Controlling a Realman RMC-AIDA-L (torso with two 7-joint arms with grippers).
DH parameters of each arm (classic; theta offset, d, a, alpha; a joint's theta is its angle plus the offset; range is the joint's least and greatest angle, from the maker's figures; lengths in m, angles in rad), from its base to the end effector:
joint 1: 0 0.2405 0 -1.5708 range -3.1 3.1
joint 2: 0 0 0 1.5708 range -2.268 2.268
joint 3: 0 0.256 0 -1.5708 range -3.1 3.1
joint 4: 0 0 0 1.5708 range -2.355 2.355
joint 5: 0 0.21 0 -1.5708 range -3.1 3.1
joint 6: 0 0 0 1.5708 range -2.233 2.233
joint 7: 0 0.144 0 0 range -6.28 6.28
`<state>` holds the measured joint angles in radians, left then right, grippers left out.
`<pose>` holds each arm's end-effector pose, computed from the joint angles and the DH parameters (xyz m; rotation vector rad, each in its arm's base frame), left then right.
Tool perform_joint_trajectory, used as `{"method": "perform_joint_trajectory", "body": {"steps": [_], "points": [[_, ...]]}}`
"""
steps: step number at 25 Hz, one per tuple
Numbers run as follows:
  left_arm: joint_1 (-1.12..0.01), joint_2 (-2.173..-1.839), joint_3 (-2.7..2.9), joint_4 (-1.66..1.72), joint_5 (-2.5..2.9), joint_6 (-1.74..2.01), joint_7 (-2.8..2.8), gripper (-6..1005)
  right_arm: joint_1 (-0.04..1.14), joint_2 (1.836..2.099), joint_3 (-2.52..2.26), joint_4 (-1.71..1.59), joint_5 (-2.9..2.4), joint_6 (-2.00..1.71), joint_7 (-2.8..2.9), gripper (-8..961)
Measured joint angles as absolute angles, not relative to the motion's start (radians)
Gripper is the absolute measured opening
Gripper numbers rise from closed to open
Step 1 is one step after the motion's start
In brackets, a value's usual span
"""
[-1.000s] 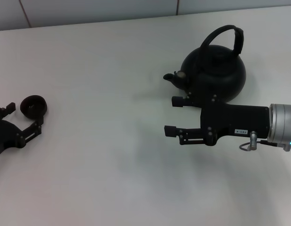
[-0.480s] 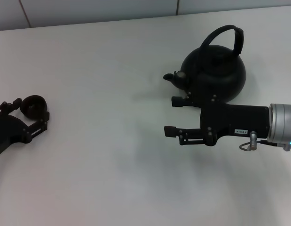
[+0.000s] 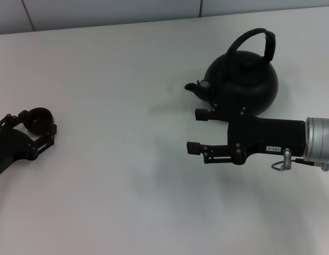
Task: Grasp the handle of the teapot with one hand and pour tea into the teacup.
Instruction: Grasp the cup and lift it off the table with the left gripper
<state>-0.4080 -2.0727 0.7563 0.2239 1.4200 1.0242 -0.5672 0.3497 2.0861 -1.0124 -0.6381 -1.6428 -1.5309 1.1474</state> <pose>-0.3582 0.3120 -0.0357 -2.1632 -0.5222 -0.4058 0.2681 0.2872 -0.0246 -2.7007 0.4345 0.8535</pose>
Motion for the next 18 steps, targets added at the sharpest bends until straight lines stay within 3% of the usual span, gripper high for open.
{"method": "perform_joint_trajectory", "body": {"steps": [5, 10, 18], "points": [[-0.406, -2.072, 0.756, 0.224, 1.423, 1.031, -0.567, 778, 0.35, 2.086, -1.012, -0.638, -1.643, -1.531, 1.147, 815], [-0.403, -2.072, 0.756, 0.224, 1.424, 1.047, -0.567, 689, 0.351, 2.086, -1.012, -0.638, -1.643, -1.53, 1.147, 816], [-0.387, -2.07, 0.811, 0.232, 1.425, 1.17, -0.574, 690, 0.353, 2.086, -1.015, -0.638, -1.643, -1.528, 1.147, 815]]}}
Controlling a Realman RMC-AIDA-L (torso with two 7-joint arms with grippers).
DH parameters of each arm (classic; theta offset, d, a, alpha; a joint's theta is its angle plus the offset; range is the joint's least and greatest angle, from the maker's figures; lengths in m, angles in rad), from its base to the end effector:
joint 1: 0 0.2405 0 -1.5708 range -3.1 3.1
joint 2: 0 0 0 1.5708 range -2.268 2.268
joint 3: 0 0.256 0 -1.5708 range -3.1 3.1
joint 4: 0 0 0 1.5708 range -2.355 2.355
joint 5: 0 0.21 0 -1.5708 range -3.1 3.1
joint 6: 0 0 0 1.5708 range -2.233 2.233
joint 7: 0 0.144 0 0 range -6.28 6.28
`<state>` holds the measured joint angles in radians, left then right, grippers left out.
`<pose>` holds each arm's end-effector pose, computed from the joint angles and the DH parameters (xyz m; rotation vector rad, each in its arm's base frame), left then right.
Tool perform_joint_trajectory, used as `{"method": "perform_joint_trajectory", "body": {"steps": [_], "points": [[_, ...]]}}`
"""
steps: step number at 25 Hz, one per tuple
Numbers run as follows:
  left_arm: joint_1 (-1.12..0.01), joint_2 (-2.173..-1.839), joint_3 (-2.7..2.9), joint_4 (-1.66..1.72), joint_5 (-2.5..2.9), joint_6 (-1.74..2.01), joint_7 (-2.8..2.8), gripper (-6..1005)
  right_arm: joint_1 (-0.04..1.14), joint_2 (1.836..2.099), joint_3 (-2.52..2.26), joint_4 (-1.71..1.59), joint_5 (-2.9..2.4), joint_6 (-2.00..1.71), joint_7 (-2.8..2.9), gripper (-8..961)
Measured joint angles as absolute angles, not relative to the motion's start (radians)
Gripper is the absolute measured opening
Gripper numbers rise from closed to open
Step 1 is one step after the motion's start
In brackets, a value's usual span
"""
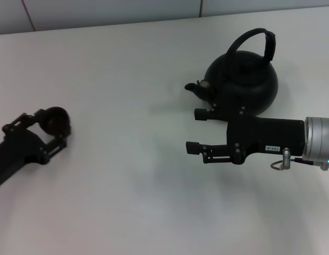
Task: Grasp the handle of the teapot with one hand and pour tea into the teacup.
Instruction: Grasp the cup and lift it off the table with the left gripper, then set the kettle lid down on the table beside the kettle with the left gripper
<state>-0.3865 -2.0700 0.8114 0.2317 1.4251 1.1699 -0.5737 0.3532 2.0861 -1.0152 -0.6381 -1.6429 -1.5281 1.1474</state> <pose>-0.3416 0.2991 -0.0392 -2.2458 -0.4404 -0.5369 0.2672 0.2882 -0.0251 -2.7036 0.4302 0.8510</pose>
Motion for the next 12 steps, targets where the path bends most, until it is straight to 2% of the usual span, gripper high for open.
{"method": "perform_joint_trajectory", "body": {"steps": [12], "points": [[-0.373, -2.073, 0.979, 0.246, 1.425, 1.257, -0.567, 692, 0.357, 2.086, -1.017, -0.638, -1.637, -1.528, 1.147, 816]]}}
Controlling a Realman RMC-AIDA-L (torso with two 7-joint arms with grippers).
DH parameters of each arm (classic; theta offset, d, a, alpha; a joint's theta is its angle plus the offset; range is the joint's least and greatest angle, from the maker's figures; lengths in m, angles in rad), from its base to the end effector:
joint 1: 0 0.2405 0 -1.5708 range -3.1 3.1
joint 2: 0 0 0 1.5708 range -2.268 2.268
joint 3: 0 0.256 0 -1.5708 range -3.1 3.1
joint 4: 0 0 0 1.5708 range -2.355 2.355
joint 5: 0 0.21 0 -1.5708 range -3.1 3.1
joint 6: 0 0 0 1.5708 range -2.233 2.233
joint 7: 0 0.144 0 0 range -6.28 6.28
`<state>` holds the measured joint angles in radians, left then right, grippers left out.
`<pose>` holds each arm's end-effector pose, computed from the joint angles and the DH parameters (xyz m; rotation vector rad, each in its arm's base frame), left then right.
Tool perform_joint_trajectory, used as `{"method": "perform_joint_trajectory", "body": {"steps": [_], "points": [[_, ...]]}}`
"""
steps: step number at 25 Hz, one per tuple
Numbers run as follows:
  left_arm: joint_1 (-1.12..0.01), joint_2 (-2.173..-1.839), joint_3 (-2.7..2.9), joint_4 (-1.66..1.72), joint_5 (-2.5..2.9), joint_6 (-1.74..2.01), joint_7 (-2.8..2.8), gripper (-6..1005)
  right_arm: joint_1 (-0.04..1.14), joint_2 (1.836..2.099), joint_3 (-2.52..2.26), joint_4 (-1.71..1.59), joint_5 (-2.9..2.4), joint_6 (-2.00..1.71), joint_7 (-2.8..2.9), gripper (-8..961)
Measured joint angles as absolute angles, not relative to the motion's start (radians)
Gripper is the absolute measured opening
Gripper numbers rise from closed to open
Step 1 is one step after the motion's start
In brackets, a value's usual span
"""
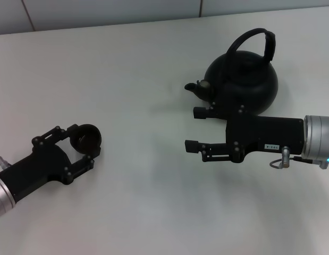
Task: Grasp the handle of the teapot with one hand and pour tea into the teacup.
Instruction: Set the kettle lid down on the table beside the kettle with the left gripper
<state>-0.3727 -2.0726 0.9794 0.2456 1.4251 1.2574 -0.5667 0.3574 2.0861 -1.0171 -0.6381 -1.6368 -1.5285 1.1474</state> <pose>-0.3244 0.2803 -0.0580 -2.4244 -0.3211 -0.5914 0.2654 0.2896 -0.0248 -2.7024 0.4240 0.8582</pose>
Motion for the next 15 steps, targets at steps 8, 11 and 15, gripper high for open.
{"method": "perform_joint_trajectory", "body": {"steps": [8, 11, 15], "points": [[-0.373, -2.072, 1.009, 0.246, 1.425, 1.259, -0.566, 694, 0.357, 2.086, -1.017, -0.638, -1.636, -1.528, 1.147, 815], [-0.373, -2.072, 1.054, 0.255, 1.425, 1.254, -0.566, 694, 0.357, 2.086, -1.017, -0.638, -1.635, -1.529, 1.147, 815], [-0.374, -2.072, 1.069, 0.26, 1.425, 1.251, -0.566, 695, 0.359, 2.086, -1.017, -0.638, -1.634, -1.53, 1.147, 815]]}}
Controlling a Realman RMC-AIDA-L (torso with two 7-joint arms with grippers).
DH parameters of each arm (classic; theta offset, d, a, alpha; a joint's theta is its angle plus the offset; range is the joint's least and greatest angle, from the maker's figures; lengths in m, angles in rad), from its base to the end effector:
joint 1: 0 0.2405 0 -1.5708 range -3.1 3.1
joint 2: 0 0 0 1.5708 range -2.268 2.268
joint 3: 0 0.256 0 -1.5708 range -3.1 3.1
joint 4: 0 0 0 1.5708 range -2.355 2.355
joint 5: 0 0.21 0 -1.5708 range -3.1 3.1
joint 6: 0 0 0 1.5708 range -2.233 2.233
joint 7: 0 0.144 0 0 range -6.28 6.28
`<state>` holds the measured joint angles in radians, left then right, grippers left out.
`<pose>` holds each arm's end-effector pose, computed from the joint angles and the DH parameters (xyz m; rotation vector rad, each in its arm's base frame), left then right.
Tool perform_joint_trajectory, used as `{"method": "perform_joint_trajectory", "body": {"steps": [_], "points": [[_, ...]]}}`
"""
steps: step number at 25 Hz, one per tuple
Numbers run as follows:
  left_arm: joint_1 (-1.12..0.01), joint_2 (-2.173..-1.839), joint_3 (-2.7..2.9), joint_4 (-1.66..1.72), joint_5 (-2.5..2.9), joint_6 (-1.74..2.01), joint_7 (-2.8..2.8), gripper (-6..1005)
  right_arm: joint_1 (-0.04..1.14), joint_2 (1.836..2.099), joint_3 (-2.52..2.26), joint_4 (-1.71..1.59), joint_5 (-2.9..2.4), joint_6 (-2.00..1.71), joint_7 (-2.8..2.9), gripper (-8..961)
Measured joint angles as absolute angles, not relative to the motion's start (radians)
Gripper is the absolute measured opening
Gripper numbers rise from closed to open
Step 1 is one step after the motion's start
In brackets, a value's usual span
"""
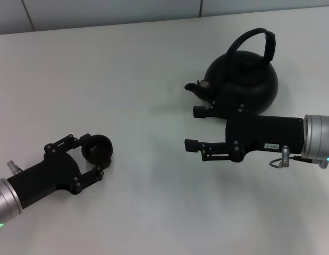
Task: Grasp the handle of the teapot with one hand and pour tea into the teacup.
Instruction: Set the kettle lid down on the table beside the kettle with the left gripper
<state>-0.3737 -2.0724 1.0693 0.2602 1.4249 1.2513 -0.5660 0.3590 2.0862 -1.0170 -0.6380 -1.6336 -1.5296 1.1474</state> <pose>-0.3204 0.2754 -0.0669 -2.5082 -0.2657 -0.5641 0.2645 0.2902 -0.0246 -2.7009 0.4216 0.8632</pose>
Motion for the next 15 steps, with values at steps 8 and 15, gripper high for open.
{"method": "perform_joint_trajectory", "body": {"steps": [8, 15], "points": [[-0.373, -2.072, 1.071, 0.269, 1.425, 1.246, -0.566, 697, 0.365, 2.086, -1.017, -0.638, -1.632, -1.529, 1.147, 815], [-0.382, -2.072, 1.074, 0.27, 1.425, 1.212, -0.566, 698, 0.37, 2.086, -1.017, -0.637, -1.632, -1.525, 1.147, 816]]}}
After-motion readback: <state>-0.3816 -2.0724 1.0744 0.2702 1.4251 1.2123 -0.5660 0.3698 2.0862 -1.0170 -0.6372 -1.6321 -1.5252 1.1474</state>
